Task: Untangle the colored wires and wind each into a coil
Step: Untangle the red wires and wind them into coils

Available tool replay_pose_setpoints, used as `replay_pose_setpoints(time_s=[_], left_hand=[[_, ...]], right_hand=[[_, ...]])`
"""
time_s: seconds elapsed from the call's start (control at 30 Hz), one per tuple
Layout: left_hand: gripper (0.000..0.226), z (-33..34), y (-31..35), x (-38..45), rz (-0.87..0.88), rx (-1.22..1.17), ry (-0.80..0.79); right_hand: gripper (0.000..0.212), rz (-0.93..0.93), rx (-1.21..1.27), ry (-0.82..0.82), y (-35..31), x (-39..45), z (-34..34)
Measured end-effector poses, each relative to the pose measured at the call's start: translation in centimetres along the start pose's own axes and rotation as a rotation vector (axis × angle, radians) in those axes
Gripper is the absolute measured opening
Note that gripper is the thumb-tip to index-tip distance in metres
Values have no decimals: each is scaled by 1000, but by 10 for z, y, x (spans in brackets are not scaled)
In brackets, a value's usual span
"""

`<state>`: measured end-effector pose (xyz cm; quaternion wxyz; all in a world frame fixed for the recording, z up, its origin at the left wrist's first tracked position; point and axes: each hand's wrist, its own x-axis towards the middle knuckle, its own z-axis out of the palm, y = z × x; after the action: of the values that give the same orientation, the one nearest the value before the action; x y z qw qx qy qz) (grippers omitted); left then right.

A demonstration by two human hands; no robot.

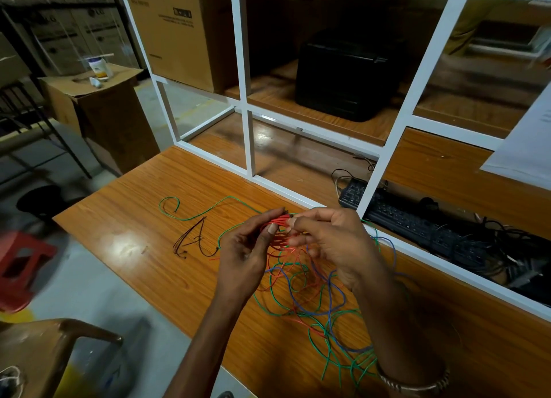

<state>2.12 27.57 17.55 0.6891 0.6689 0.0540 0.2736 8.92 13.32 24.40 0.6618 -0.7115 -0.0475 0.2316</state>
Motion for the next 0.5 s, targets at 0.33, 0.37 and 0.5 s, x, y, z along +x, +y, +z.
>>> replay_pose_setpoints(time_s=[0.33, 0.37, 0.5], left_hand=[[28, 14, 0, 0, -92, -103, 131], [27, 14, 0, 1, -91, -96, 133], [27, 16, 2, 1, -84, -90, 122]], right_hand=[[11, -115, 248, 98, 5, -3, 12], [11, -119, 253, 114, 5, -2, 13], [11, -172, 168, 175, 8, 0, 13]])
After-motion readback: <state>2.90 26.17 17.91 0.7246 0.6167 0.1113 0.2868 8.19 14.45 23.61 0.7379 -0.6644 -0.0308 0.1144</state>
